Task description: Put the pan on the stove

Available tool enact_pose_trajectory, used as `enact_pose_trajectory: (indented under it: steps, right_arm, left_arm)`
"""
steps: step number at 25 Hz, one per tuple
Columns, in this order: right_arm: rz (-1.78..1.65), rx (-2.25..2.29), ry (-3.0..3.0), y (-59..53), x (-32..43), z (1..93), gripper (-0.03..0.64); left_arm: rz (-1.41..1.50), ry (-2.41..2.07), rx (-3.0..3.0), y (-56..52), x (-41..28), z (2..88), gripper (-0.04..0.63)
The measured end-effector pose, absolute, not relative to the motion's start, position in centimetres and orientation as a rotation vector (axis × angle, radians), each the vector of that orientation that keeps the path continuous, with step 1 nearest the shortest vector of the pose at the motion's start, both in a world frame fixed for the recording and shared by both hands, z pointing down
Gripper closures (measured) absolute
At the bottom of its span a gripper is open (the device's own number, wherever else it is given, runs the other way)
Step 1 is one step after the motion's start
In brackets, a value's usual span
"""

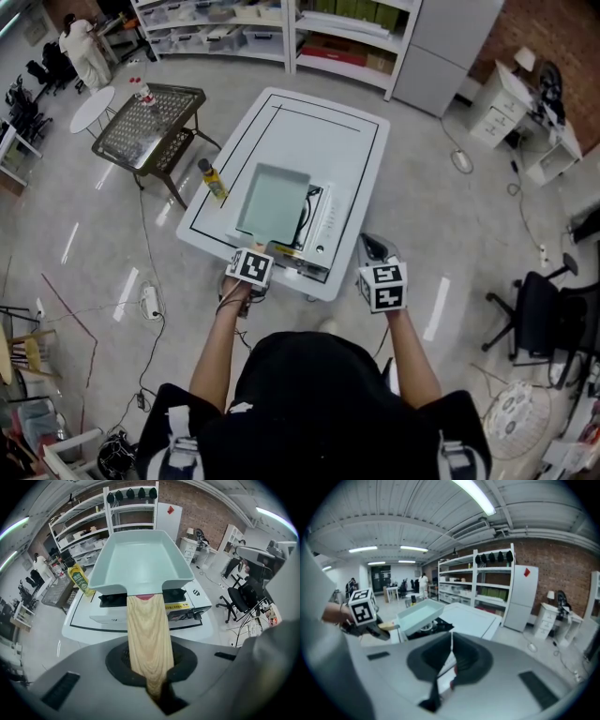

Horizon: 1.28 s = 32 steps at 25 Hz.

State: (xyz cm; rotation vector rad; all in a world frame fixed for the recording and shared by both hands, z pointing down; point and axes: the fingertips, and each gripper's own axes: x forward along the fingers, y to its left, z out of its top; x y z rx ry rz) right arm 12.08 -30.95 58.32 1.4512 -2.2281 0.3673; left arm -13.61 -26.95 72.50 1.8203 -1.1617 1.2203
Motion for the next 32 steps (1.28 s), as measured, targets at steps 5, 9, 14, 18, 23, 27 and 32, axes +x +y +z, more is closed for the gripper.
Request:
enact_pose_trajectory:
  steps: [5,9,14,18,23,27,32]
  right_arm:
    - [0.379,1.456,-2.221,-31.0,12.4,58.3,0.581]
    - [0.389,1.453,-2.215,-31.0,12.7,58.7,0.581]
    - [0.401,1.438,-2.212,-30.6,12.4,59.3,0.581]
    - [0.41,1.42,-2.199,-30.3,12.5,59.8,0.581]
    - [0.43,1.408,-2.194,-30.1,12.7,60.2,0.581]
    - [0.441,1.387,-2.189,-29.9,12.5,60.8,0.581]
    - [0.448,1.359,-2.186,-29.9,12.1,61.5,0.581]
  left_arm:
    - [1.193,-1.132,1.792,-27.5,-13.2,72.9,0.537]
    - [1.189,-1.079,1.782,-27.5,-12.8,73.3,0.537]
    - [1.227,-1.08,1.778,-27.6,-13.2,73.7,0.535]
    - [1.258,-1.096,1.754,-27.7,-13.5,74.2,0.534]
    - [1.241,-1.067,1.751,-27.7,-12.9,73.8,0.532]
    - [1.209,-1.008,1.721,-27.2,-12.5,73.3,0.526]
    - [1.187,-1.009,1.715,-27.7,-12.9,73.0,0.515]
